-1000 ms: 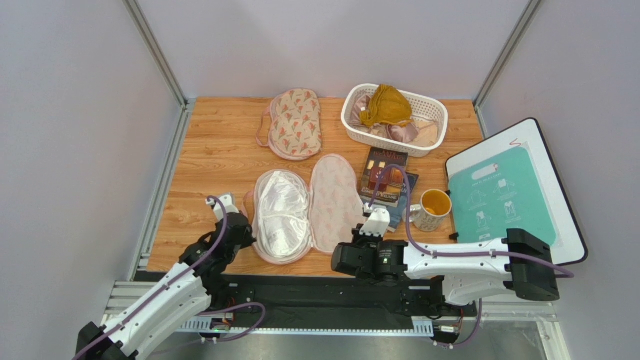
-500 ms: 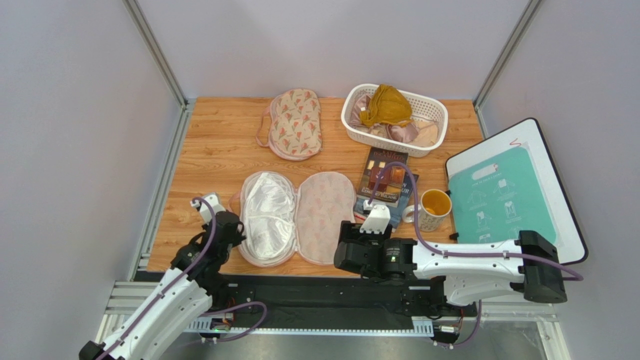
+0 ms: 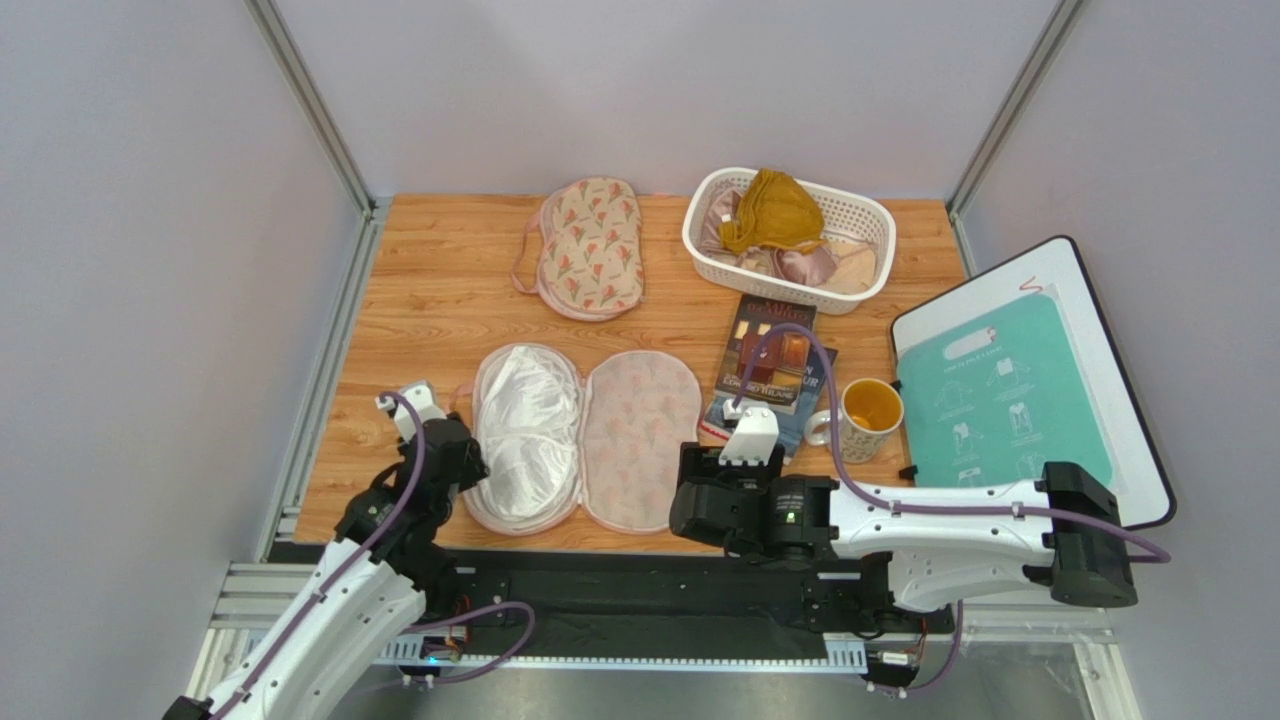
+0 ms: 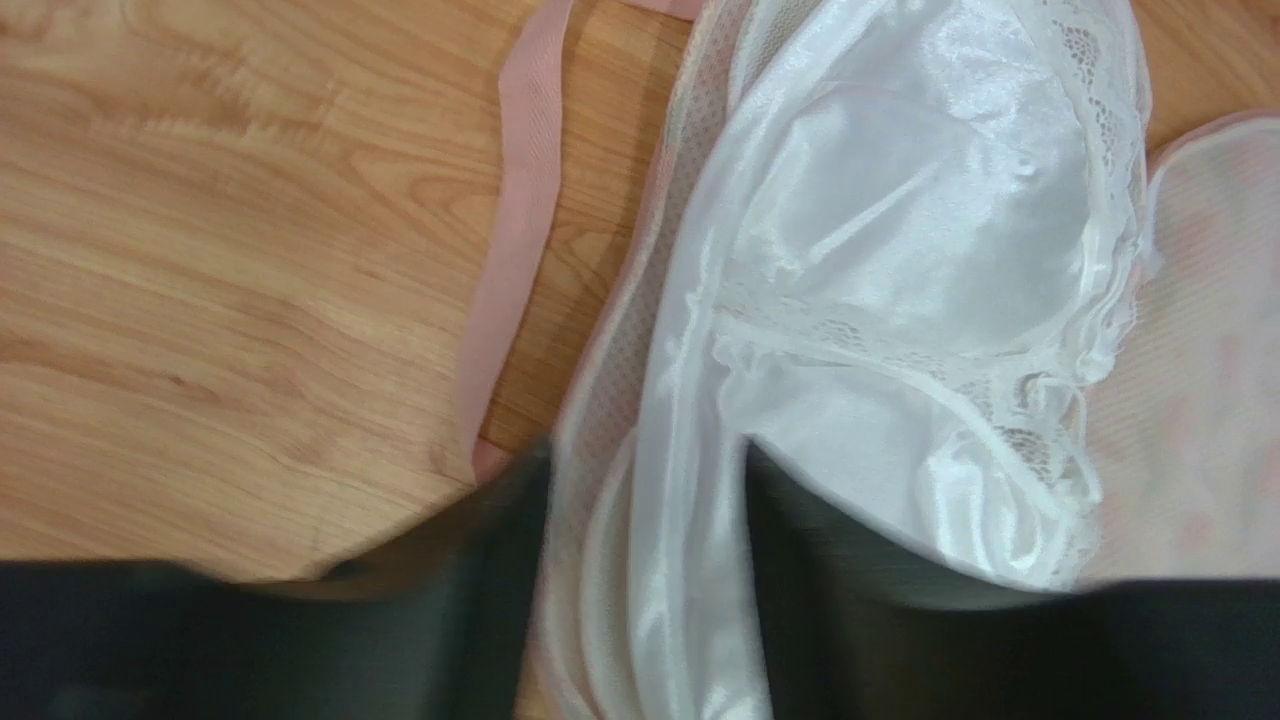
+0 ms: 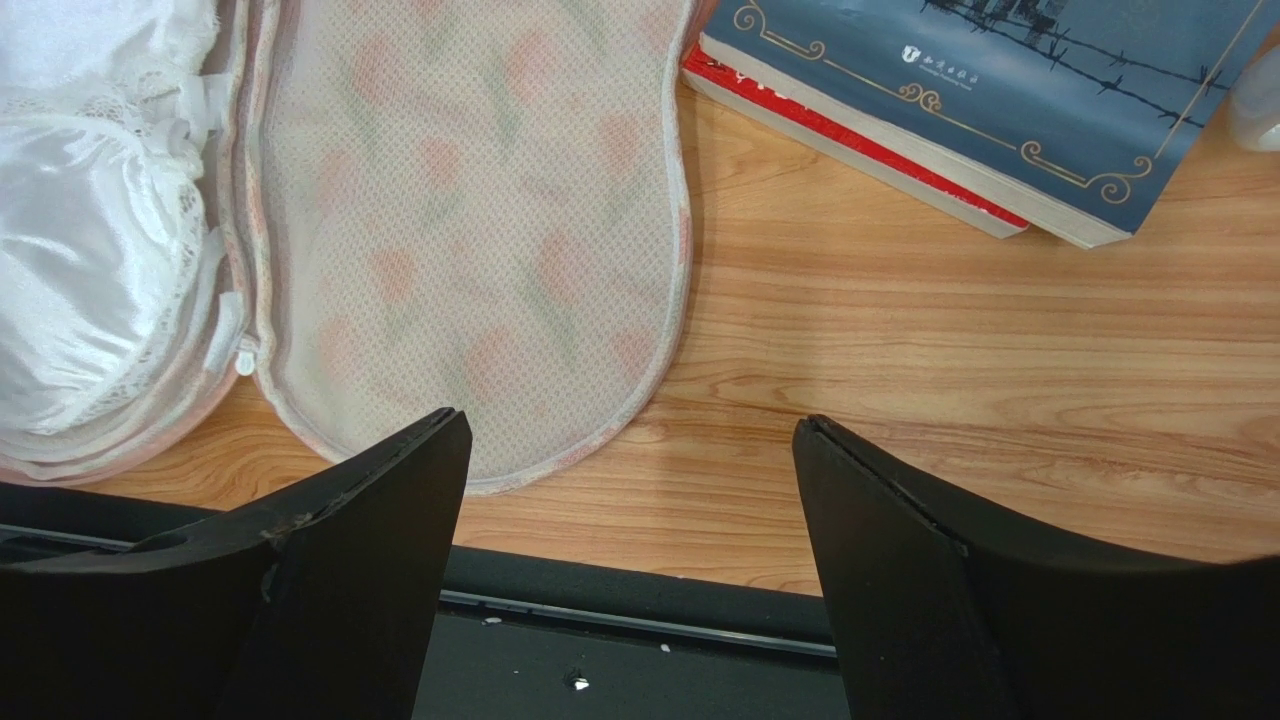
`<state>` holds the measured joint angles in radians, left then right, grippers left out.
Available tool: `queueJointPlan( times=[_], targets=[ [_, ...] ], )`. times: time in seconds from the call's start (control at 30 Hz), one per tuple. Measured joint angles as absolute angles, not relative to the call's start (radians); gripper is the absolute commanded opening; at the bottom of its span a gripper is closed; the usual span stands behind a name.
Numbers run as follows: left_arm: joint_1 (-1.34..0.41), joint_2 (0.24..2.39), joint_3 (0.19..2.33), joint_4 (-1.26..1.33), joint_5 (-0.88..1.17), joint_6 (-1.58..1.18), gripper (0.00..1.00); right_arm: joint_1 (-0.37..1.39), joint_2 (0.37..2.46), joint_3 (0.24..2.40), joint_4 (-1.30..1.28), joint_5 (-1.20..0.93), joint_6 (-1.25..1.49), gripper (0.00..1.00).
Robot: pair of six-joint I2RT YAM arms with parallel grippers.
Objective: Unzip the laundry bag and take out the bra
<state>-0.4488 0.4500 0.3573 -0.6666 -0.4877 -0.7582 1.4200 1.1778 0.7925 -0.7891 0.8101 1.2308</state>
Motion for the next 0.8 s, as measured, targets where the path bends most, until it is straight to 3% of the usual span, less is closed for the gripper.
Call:
queueJointPlan(
  times=[0.03,0.07,0.23,0.67,0.8],
  targets=[
    [-0.449,0.452,0.357,-0.664,-0.479,-0.754,0.94,1.42,1.179,0.797,-0.789,0.81,1.219,0.86],
    [-0.449,0.456,0.358,-0.661,-0.472,-0.76,0.95,1.42,1.185,0.805,-0.789,0.81,1.205,0.86],
    [-0.448,0.491,0.4,-0.69,-0.443,-0.741,0.95,1.42,1.214,0.853,-0.764,0.799,1.133,0.86],
    [-0.442,0.655,0.81,-0.738,-0.252,-0.55,1.0,1.42,1.228,0.897,-0.479,0.616,0.809,0.87],
    [-0.34,0.715,0.908,-0.738,-0.192,-0.457,1.0,1.41,1.312,0.973,-0.371,0.53,0.728,0.87]
  ],
)
